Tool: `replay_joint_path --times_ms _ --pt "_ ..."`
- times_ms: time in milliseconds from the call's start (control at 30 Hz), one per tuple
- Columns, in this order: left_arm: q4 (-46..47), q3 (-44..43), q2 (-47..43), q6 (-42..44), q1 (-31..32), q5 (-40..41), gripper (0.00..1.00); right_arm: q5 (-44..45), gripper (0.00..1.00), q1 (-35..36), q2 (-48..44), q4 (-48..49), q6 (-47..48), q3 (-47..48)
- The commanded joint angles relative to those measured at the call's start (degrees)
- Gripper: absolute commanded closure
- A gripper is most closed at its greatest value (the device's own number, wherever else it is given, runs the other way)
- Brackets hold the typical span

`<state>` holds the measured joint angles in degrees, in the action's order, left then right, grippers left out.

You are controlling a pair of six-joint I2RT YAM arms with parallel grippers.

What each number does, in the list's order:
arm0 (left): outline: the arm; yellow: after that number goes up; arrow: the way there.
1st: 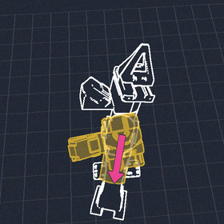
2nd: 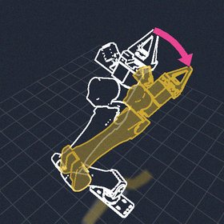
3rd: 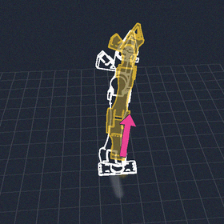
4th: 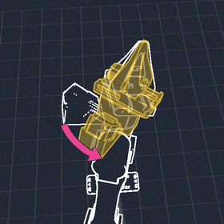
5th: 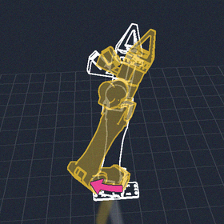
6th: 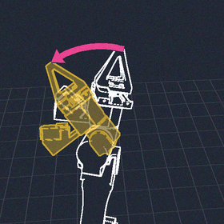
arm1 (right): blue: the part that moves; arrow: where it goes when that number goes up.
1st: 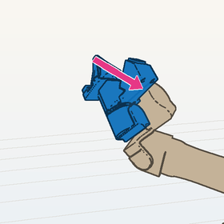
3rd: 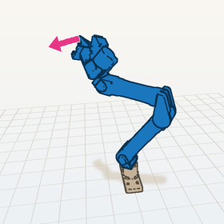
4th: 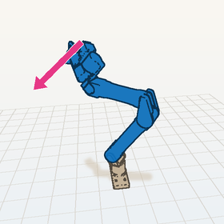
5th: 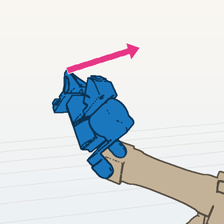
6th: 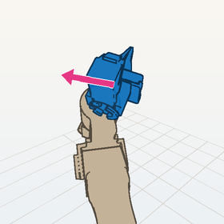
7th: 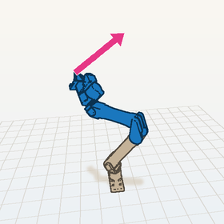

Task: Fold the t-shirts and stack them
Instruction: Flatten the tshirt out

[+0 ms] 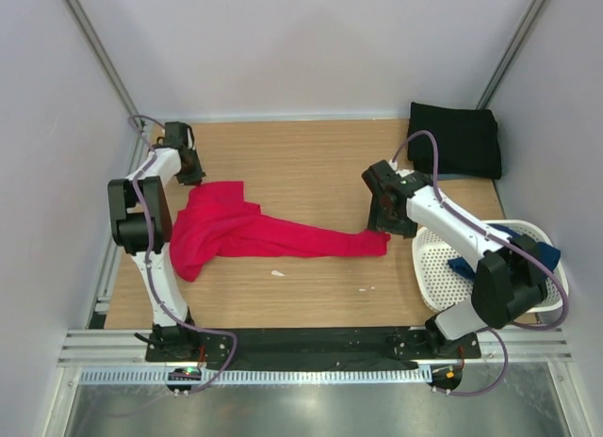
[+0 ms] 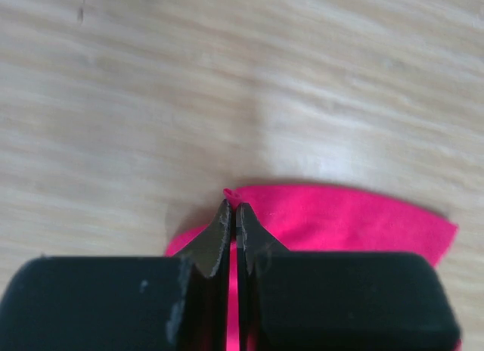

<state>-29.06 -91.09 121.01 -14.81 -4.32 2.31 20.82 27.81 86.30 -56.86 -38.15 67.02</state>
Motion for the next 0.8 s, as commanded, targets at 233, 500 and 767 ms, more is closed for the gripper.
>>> replay_joint_path --times_ms 233,500,767 --pt "1.6 6.3 -12.0 -1.9 -0.5 -1.7 1.0 -5.5 0.45 -1.3 -2.8 13.3 -1.0 -3.1" --pt "-0.7 5.5 -16.0 -1.5 -0.4 -0.3 1.0 -5.3 0.94 -1.3 1.5 16.6 0.4 -3.2" --pt "-3.7 -2.3 -26.6 -1.5 -0.8 2.8 1.0 -4.5 0.99 -1.3 -7.0 12.7 6.3 6.8"
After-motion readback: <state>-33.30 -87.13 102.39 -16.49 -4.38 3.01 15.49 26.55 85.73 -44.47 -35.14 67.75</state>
